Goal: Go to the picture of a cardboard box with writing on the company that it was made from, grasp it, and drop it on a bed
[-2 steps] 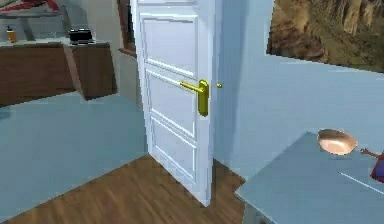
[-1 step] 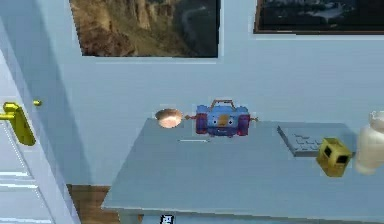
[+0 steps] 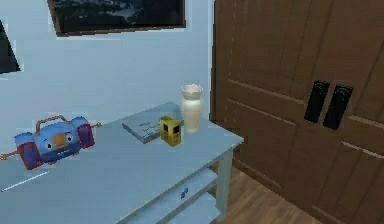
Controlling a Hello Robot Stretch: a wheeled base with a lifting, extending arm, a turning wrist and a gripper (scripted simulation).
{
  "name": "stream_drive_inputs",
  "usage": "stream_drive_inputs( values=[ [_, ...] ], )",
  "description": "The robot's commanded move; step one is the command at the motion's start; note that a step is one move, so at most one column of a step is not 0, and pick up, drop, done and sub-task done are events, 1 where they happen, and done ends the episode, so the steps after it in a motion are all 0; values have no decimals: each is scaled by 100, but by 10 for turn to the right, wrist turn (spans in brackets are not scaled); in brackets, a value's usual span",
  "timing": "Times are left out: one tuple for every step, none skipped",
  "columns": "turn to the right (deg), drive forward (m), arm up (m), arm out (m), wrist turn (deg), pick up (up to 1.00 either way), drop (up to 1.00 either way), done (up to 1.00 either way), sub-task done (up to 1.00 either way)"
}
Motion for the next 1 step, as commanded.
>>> stream_drive_inputs(
  values=[
    [60,0,0,0,0,0,0,0,0]
  ],
)
